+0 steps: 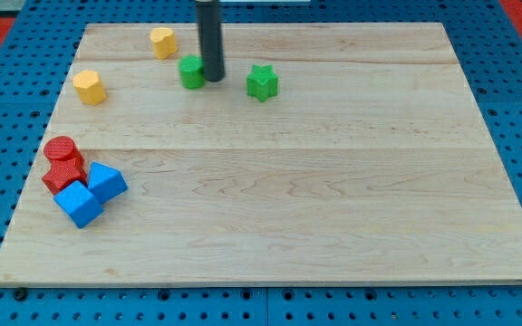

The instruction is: Slide the yellow heart closer to the green circle

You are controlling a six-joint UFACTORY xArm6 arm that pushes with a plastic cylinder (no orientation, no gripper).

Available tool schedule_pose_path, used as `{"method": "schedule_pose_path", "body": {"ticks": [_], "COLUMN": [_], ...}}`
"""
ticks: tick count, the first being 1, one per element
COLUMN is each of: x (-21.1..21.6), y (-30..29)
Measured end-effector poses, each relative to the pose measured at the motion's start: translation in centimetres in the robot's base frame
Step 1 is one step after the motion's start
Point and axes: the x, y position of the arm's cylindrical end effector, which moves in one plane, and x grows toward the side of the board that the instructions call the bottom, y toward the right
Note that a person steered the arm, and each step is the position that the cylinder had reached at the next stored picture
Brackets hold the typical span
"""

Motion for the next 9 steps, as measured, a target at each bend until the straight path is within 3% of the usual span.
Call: {"method": "schedule_pose_path", "body": {"ticks": [2,3,4,5,6,7,8,9], "x": [-1.7,-0.1,1.0,-2.4,-8.9,-10.6,-3.2,0.3], "y": [-3.6,-11.5,-7.7,3.9,5.5,-1.5,-4.3,-7.3]}}
